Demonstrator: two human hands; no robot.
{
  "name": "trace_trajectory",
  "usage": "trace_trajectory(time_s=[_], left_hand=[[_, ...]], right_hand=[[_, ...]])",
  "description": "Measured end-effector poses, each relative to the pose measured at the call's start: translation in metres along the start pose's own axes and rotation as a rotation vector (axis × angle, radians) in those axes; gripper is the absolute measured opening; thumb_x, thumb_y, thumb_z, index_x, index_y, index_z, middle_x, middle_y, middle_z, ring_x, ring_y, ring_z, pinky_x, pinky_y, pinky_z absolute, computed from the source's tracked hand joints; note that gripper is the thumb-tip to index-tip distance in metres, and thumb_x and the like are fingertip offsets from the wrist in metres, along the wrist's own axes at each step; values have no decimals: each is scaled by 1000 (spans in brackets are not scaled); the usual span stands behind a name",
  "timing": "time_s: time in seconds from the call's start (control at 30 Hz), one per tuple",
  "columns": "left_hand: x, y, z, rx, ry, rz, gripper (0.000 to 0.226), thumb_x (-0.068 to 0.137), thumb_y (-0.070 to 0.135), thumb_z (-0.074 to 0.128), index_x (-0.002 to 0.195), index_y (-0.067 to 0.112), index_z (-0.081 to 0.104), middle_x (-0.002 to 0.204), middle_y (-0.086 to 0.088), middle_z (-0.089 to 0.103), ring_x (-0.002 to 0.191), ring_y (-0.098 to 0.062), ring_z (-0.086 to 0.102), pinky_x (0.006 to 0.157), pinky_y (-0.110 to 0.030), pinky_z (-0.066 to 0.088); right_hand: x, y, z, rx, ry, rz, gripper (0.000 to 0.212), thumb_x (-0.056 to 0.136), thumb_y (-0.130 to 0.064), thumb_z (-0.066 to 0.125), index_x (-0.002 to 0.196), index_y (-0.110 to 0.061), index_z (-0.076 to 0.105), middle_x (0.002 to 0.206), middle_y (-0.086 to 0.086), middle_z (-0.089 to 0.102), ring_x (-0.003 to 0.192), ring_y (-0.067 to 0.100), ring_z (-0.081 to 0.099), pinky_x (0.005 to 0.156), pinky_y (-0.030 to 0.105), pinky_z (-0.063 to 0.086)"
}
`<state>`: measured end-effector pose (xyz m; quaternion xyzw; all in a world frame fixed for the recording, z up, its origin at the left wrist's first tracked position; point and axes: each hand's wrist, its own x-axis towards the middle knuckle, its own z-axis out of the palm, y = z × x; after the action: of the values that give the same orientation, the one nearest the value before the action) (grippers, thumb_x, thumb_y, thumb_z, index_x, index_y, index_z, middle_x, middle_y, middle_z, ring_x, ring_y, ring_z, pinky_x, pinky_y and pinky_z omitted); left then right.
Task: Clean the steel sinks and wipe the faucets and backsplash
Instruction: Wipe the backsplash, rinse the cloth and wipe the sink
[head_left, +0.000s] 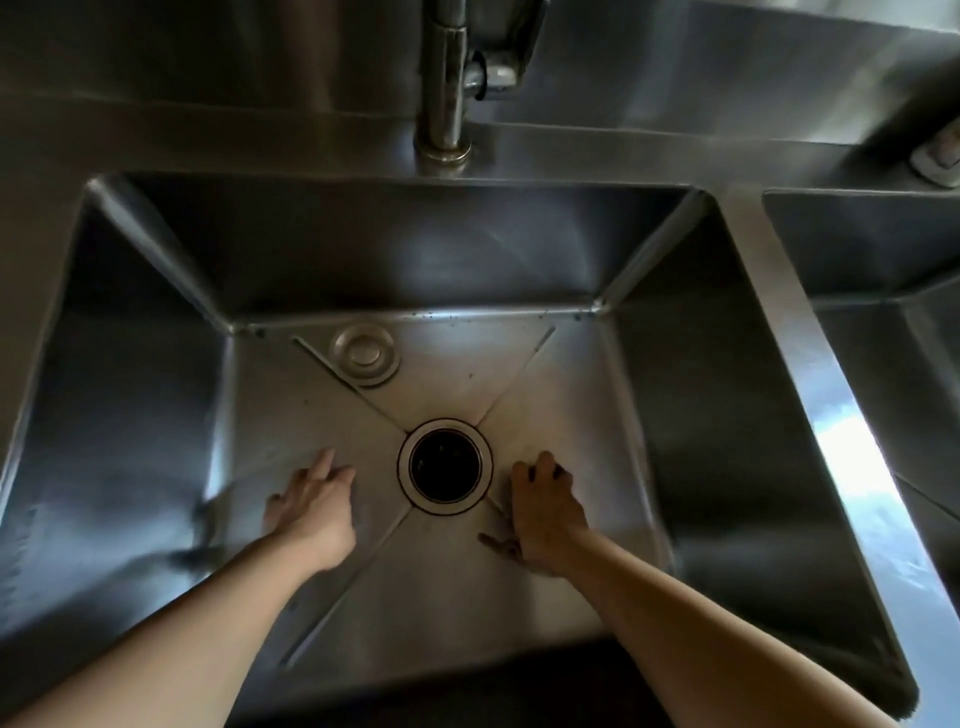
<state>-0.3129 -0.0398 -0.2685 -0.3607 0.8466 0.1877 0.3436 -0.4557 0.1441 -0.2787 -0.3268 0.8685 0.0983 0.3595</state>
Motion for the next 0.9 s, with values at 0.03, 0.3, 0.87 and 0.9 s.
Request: trace_trajectory(time_s=[0.03, 0.3, 0.87, 0.9], left_hand=[[0, -2, 0, -6, -1, 4, 67, 91, 29, 56, 149, 26, 22, 159, 7, -3, 141, -21, 19, 108, -38, 33], [-2, -25, -10, -258, 167, -105, 62, 85, 10, 56, 142, 18, 33, 150, 0, 29, 134, -23, 37, 103, -38, 40], [-5, -67, -16, -458, 299, -270, 59, 84, 3, 50, 140, 12, 33, 141, -10, 40, 129, -29, 41, 97, -38, 41], [-5, -66, -15, -431, 281, -281, 59, 84, 3, 50, 139, 13, 32, 141, -9, 39, 129, -29, 42, 97, -38, 41]], right_hand=[[-2, -12, 4, -17, -23, -30, 93, 76, -59, 68, 141, -9, 24, 140, 17, 18, 126, 38, 29, 100, 41, 42], [-19, -80, 25, -124, -66, -246, 65, 85, -14, 64, 139, -7, 29, 141, 15, 19, 123, 36, 34, 90, 40, 44], [75, -177, -32, -149, 199, -632, 73, 86, -17, 61, 150, -23, 25, 157, 2, 8, 139, 32, 14, 110, 42, 30], [66, -171, -24, -141, 182, -659, 70, 87, -19, 60, 149, -24, 27, 156, 1, 9, 137, 32, 17, 108, 42, 32]])
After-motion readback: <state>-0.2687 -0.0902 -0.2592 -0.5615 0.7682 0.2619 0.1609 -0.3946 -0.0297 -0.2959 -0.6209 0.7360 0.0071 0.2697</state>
